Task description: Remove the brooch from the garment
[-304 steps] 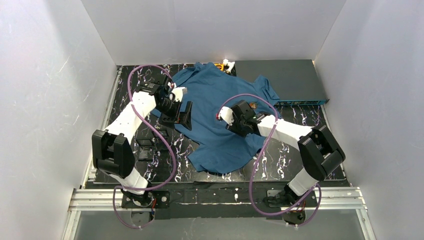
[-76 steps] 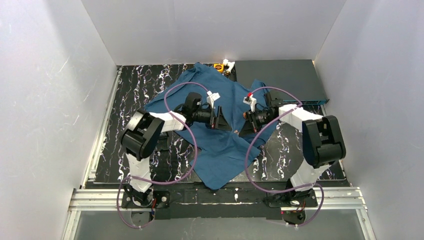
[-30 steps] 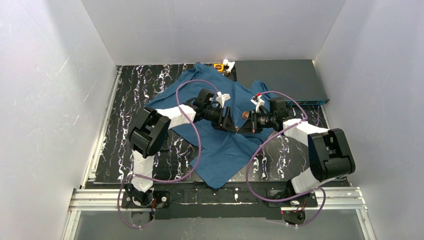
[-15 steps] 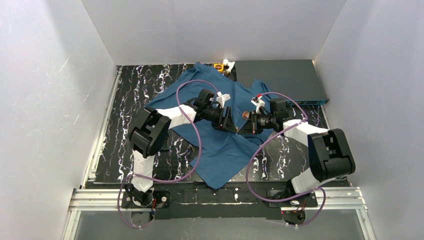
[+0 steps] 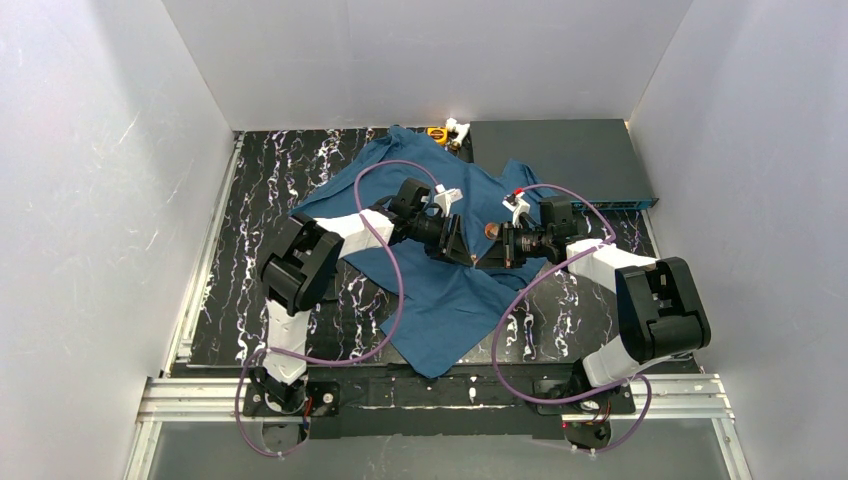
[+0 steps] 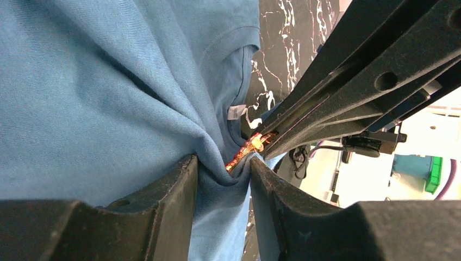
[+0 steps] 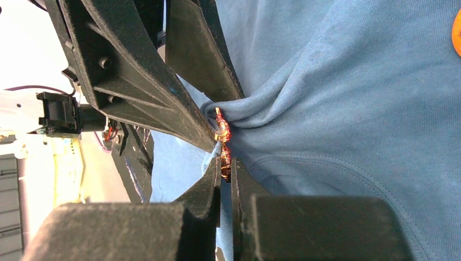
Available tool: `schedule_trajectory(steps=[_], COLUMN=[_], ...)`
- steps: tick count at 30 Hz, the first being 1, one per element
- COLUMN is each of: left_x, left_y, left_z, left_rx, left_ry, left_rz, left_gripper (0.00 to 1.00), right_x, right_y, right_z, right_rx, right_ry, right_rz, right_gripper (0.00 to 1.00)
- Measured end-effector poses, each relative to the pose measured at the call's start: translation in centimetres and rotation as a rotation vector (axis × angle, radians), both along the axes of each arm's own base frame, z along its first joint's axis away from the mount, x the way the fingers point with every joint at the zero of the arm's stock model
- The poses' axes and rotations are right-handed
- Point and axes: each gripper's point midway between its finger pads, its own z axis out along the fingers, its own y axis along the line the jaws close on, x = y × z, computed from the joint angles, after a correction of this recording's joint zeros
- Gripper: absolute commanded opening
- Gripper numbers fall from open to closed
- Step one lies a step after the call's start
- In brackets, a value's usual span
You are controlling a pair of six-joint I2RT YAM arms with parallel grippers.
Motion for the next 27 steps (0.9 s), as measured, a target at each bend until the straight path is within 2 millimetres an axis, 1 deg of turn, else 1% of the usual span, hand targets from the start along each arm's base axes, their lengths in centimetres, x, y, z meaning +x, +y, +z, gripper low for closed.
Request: schedule_trajectory(steps=[1, 3, 6, 10, 13, 16, 19, 22, 27], left_x=[-0.01, -0.04, -0.08, -0.11, -0.16, -0.19, -0.03, 0.06, 0.18], left_y=[0.0, -0.02, -0.06, -0.07, -0.16, -0.38, -0.53, -0.59, -0.64], left_z=[-0.08, -0.13, -0.05, 0.05, 0.22, 0.53, 0.73, 0.79, 0.83], left_rx=[0.001, 0.0, -0.005, -0.011, -0.022, -0.039, -0.048, -0.051, -0.052], left_ry=[0.002, 0.006, 0.004, 0.002, 0.0, -0.004, -0.009, -0.011, -0.012], left_rz=[0.0, -0.002, -0.006, -0.012, -0.02, -0.027, -0.025, -0.021, -0.016], left_gripper=[0.35, 0.36, 0.44, 0.45, 0.53, 0.56, 0.55, 0.5, 0.38], right_x=[0.02, 0.05, 0.04, 0.02, 0.01, 0.0, 0.0, 0.0, 0.04], right_y=[0.0, -0.03, -0.03, -0.03, -0.02, 0.01, 0.01, 0.01, 0.03], right_z=[-0.01, -0.05, -0.05, -0.03, -0.02, 0.0, 0.02, 0.14, 0.36], right_rx=[-0.001, -0.003, -0.003, -0.002, -0.002, -0.001, 0.0, 0.001, 0.004], right_ry=[-0.001, -0.001, -0.001, -0.003, -0.004, -0.005, -0.005, -0.008, -0.016], right_rz=[0.0, -0.003, -0.002, 0.0, 0.002, 0.003, 0.003, 0.003, 0.003], right_gripper=[0.01, 0.01, 0.01, 0.01, 0.01, 0.01, 0.01, 0.01, 0.01])
